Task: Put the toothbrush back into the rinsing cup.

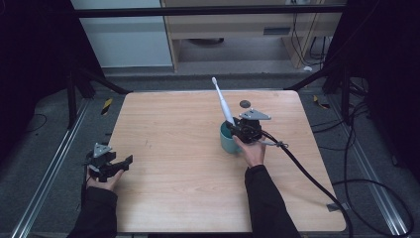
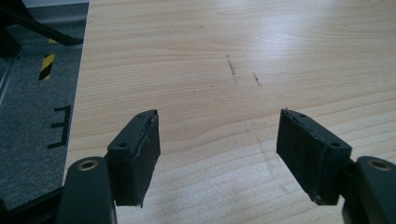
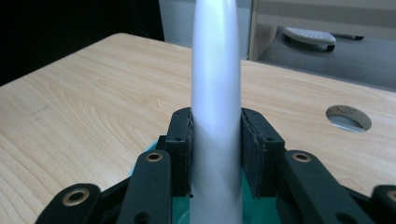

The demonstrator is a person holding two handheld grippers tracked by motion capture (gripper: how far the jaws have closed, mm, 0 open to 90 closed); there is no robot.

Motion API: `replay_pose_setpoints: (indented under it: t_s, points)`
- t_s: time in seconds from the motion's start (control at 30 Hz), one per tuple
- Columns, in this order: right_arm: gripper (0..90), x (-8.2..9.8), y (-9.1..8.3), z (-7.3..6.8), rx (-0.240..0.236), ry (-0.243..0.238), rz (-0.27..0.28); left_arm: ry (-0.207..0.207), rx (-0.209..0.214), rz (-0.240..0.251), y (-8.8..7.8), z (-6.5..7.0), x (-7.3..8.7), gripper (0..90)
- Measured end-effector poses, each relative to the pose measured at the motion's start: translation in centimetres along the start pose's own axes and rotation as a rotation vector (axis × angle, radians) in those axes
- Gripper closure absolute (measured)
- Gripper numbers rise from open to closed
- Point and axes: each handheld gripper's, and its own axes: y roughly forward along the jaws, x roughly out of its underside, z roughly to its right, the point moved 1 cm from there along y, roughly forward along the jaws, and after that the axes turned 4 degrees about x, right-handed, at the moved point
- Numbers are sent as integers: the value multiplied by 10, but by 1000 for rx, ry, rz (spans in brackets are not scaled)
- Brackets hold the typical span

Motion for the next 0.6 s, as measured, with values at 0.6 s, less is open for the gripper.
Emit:
replay_pose_setpoints:
  t_s: [0.6]
  points:
    - [655,7,4,1,-9,2,-79,2,-1,-1,0,0,0,297]
